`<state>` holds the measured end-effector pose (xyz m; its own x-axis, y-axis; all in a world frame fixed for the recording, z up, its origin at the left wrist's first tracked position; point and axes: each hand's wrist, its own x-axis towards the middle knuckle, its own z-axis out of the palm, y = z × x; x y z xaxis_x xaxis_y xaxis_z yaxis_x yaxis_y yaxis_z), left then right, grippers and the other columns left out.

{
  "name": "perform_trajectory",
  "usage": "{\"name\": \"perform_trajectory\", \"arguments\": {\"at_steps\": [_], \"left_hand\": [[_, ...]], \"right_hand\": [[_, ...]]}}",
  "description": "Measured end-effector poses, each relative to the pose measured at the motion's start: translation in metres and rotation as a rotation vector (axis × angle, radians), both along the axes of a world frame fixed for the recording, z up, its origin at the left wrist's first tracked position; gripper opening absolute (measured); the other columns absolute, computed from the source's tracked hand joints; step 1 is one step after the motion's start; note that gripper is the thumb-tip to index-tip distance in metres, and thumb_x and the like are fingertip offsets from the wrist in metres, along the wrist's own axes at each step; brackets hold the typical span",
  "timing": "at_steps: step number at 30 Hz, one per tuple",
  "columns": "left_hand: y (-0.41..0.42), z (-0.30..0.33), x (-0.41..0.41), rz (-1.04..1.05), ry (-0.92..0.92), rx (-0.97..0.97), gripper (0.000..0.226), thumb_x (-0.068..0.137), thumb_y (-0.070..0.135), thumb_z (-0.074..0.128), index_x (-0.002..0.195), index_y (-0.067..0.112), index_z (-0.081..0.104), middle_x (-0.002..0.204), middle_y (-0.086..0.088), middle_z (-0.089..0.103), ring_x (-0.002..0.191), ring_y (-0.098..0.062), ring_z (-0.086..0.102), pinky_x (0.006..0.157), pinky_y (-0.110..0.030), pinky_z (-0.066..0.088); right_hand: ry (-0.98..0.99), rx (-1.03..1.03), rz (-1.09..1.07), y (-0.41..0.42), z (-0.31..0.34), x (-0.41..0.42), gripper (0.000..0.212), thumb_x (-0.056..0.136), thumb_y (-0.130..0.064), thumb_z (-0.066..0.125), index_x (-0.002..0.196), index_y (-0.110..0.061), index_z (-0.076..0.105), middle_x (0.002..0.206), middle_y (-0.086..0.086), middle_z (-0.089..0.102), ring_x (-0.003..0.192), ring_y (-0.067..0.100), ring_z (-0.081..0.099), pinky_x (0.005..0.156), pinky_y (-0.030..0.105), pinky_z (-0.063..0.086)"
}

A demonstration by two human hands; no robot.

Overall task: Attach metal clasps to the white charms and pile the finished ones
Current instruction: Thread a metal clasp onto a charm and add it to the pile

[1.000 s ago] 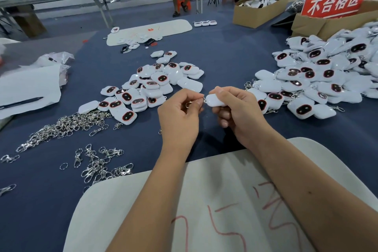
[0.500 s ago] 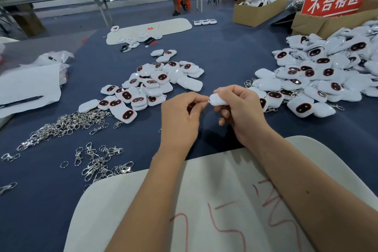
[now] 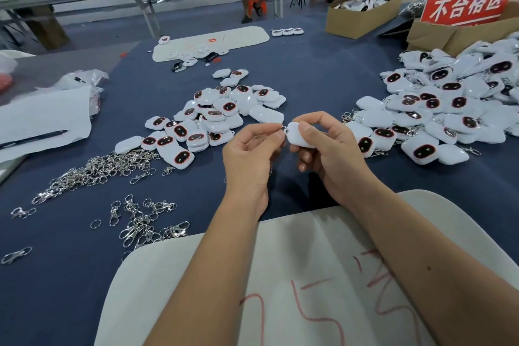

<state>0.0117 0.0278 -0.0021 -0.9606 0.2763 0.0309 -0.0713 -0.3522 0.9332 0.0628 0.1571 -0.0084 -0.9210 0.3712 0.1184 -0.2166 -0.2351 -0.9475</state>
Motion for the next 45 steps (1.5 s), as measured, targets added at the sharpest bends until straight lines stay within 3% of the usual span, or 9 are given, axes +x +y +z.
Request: {"name": "perform_trajectory", "arguments": {"at_steps": [12, 15, 19, 21, 24, 27, 29, 36, 45], "left_hand": [[-0.005, -0.004, -0.006, 0.079, 0.452, -0.456, 0.017, 0.083, 0.005, 0.071, 0.077, 0.021, 0.073, 0.063, -0.003, 0.062, 0.057, -0.013, 0.049, 0.058, -0.032, 0.044], [-0.008, -0.003, -0.006, 0.084, 0.661, -0.655, 0.018, 0.081, 0.003, 0.067, 0.078, 0.02, 0.072, 0.069, 0.006, 0.064, 0.063, -0.008, 0.054, 0.064, -0.025, 0.046], [-0.007, -0.003, -0.007, 0.076, 0.917, -0.967, 0.013, 0.084, 0.006, 0.065, 0.083, 0.018, 0.07, 0.083, 0.003, 0.063, 0.079, -0.018, 0.057, 0.074, -0.04, 0.049], [-0.006, -0.004, -0.005, 0.115, 0.867, -0.896, 0.015, 0.086, 0.006, 0.067, 0.086, 0.02, 0.074, 0.083, 0.005, 0.067, 0.079, -0.015, 0.061, 0.076, -0.034, 0.051], [-0.002, -0.005, -0.002, 0.124, 0.465, -0.512, 0.016, 0.087, 0.007, 0.075, 0.09, 0.023, 0.079, 0.085, 0.012, 0.076, 0.081, -0.008, 0.07, 0.077, -0.018, 0.054], [0.001, -0.003, -0.002, -0.017, 0.05, -0.125, 0.014, 0.089, 0.002, 0.075, 0.097, 0.013, 0.078, 0.091, -0.004, 0.079, 0.087, -0.014, 0.073, 0.083, -0.025, 0.056], [0.002, -0.001, 0.0, -0.081, -0.051, -0.001, 0.014, 0.089, -0.002, 0.072, 0.096, 0.01, 0.077, 0.086, -0.007, 0.077, 0.08, -0.014, 0.071, 0.077, -0.023, 0.056], [-0.001, 0.003, 0.0, -0.001, 0.012, -0.025, 0.016, 0.087, -0.003, 0.073, 0.084, 0.012, 0.076, 0.077, -0.004, 0.073, 0.075, -0.016, 0.064, 0.07, -0.023, 0.051], [-0.008, -0.002, -0.004, 0.098, 0.616, -0.591, 0.018, 0.083, 0.003, 0.071, 0.078, 0.02, 0.074, 0.072, 0.01, 0.069, 0.067, -0.008, 0.061, 0.067, -0.027, 0.051]], "right_hand": [[-0.043, -0.042, -0.098, 0.001, -0.002, -0.002, 0.015, 0.103, -0.007, 0.055, 0.098, -0.009, 0.068, 0.064, 0.005, 0.063, 0.046, 0.011, 0.042, 0.043, 0.024, 0.04], [-0.06, 0.059, -0.171, -0.001, -0.005, -0.003, 0.011, 0.101, -0.008, 0.057, 0.097, -0.008, 0.067, 0.068, 0.005, 0.066, 0.05, 0.011, 0.052, 0.041, 0.026, 0.041], [-0.089, 0.32, -0.283, -0.005, -0.009, -0.003, 0.012, 0.099, -0.01, 0.058, 0.091, -0.013, 0.066, 0.068, 0.005, 0.068, 0.052, 0.011, 0.057, 0.043, 0.028, 0.047], [-0.082, 0.29, -0.297, -0.006, -0.008, -0.003, 0.011, 0.1, -0.011, 0.058, 0.092, -0.013, 0.065, 0.069, 0.005, 0.067, 0.05, 0.009, 0.055, 0.042, 0.028, 0.046], [-0.002, 0.056, -0.2, -0.002, -0.003, -0.002, 0.009, 0.105, -0.011, 0.056, 0.101, -0.009, 0.064, 0.068, 0.007, 0.063, 0.049, 0.01, 0.047, 0.044, 0.027, 0.044], [0.049, -0.093, -0.064, -0.001, 0.001, 0.0, 0.012, 0.108, -0.01, 0.051, 0.108, -0.008, 0.063, 0.07, 0.01, 0.062, 0.052, 0.013, 0.042, 0.048, 0.025, 0.044], [0.057, -0.119, -0.025, 0.0, 0.001, 0.001, 0.012, 0.109, -0.01, 0.05, 0.11, -0.007, 0.062, 0.071, 0.01, 0.063, 0.053, 0.013, 0.043, 0.05, 0.025, 0.044], [0.031, -0.069, 0.0, -0.001, 0.0, 0.0, 0.013, 0.107, -0.01, 0.052, 0.106, -0.009, 0.065, 0.068, 0.008, 0.063, 0.052, 0.014, 0.042, 0.049, 0.025, 0.044], [0.008, -0.01, -0.133, -0.001, -0.004, -0.002, 0.009, 0.1, -0.013, 0.057, 0.096, -0.01, 0.064, 0.069, 0.005, 0.064, 0.048, 0.008, 0.046, 0.042, 0.024, 0.034]]}}
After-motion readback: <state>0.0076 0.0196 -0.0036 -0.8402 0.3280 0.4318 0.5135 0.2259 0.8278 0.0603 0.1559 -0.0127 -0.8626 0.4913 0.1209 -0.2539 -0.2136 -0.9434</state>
